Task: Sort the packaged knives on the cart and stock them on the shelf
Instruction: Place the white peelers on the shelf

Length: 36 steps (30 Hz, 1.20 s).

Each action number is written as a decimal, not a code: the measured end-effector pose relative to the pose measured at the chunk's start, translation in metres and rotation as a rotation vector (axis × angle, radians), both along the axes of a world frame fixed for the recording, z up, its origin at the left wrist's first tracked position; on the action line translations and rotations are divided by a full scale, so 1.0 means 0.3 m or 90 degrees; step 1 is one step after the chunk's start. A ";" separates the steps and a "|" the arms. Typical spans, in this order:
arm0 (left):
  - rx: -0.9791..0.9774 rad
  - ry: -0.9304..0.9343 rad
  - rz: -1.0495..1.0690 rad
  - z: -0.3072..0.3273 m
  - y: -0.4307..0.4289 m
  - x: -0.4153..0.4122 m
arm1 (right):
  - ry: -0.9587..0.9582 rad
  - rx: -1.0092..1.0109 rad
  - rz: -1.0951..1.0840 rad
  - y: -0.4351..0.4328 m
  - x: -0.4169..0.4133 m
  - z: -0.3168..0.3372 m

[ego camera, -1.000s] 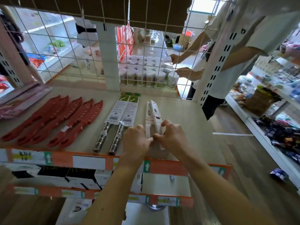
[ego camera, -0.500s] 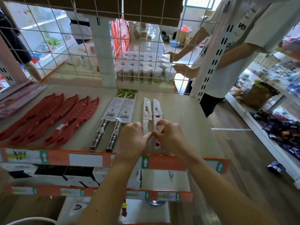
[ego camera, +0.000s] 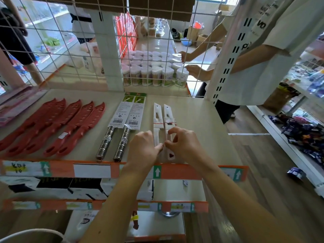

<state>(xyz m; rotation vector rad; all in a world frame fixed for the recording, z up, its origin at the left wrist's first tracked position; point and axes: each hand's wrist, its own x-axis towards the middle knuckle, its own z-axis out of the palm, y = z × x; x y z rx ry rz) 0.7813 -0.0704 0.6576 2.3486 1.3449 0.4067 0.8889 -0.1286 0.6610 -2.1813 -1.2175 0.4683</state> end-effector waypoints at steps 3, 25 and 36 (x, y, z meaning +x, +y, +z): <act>-0.009 0.003 -0.005 0.002 -0.021 -0.019 | 0.010 0.009 0.015 -0.029 -0.006 -0.006; 0.095 0.007 -0.038 0.051 -0.038 -0.186 | -0.127 0.013 -0.008 -0.118 -0.079 0.043; 0.121 -0.004 -0.102 0.001 -0.038 -0.332 | -0.138 0.052 -0.039 -0.186 -0.208 0.027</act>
